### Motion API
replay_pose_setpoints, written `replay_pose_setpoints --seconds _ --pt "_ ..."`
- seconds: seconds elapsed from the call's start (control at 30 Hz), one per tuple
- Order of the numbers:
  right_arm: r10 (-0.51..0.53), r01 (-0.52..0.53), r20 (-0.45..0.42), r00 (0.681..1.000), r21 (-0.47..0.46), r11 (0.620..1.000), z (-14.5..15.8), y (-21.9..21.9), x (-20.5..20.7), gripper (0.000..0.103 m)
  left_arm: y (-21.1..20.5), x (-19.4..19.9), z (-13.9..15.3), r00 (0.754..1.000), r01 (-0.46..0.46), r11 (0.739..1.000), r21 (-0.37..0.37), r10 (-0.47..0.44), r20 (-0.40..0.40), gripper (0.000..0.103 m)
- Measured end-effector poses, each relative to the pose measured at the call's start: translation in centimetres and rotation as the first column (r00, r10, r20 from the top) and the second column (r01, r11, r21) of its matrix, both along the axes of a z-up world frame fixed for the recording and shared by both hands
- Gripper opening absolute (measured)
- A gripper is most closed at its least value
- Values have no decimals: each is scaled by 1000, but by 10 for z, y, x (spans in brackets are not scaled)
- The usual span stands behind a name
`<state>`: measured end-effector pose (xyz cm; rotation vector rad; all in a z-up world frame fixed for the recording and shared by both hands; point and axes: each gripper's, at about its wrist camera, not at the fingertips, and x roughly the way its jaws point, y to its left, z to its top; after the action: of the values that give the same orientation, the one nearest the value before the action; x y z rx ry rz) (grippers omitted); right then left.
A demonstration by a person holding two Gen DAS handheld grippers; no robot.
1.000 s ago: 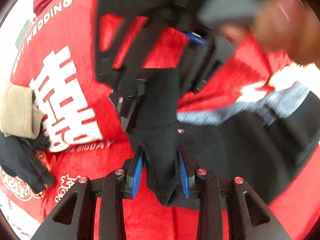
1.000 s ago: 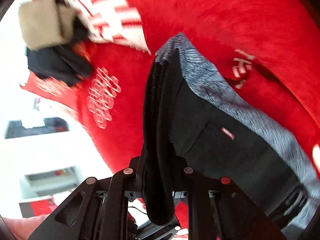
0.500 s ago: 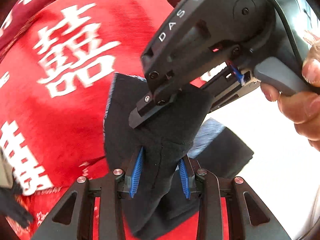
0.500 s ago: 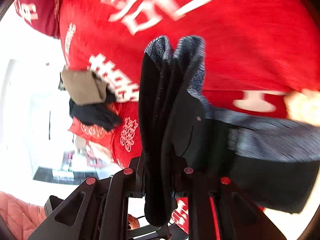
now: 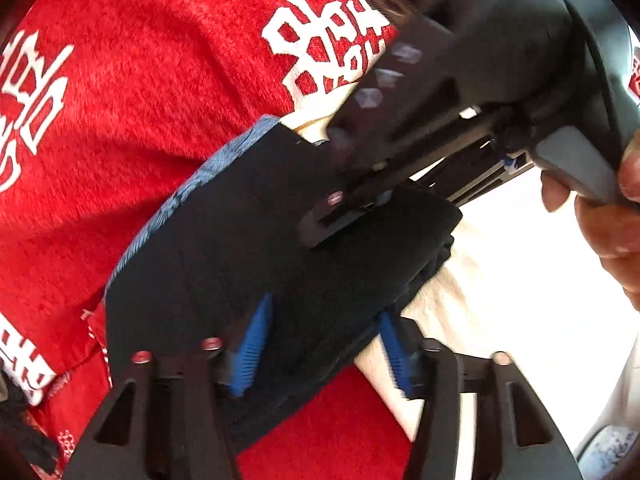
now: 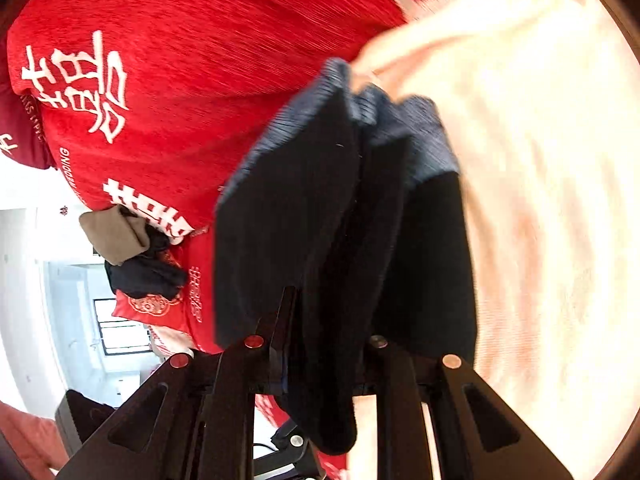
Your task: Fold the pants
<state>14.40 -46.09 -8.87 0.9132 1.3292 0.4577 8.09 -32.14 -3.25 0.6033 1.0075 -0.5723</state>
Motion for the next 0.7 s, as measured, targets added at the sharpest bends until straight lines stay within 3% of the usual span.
replay_pose_setpoints --seconds 0.03,0.17,0.23,0.3,0.37,0.43,0.5,0.57,0.7 --pt "-5 5 -1 1000 2 1000 -2 -1 -2 22 8 0 7 1000 -12 1000 -5 12 0 73" --pt "-9 9 -3 1000 -61 998 4 -4 -9 29 48 9 36 995 -99 995 -30 99 -9 73" --pt "9 -8 3 1000 -145 989 16 -4 -11 31 72 23 46 983 -183 983 -24 183 -11 73" --pt "29 -31 -11 1000 -298 954 31 5 -11 31 102 45 49 955 -296 955 -15 296 -24 73" --pt "20 -28 -23 1000 -388 921 43 -1 -19 31 128 64 42 918 -394 919 12 395 -37 73" --pt "-4 2 -4 1000 -412 911 59 -2 -26 31 153 80 27 875 -477 879 31 478 -80 73" --pt "-10 29 46 999 -428 903 79 5 -33 31 167 79 9 849 -508 859 57 511 -135 73" --pt "6 27 77 997 -421 907 88 14 -36 31 175 72 -10 831 -525 849 61 527 -181 74" --pt "69 -41 41 997 -474 879 71 52 -29 31 178 62 -20 830 -527 848 53 527 -181 83"
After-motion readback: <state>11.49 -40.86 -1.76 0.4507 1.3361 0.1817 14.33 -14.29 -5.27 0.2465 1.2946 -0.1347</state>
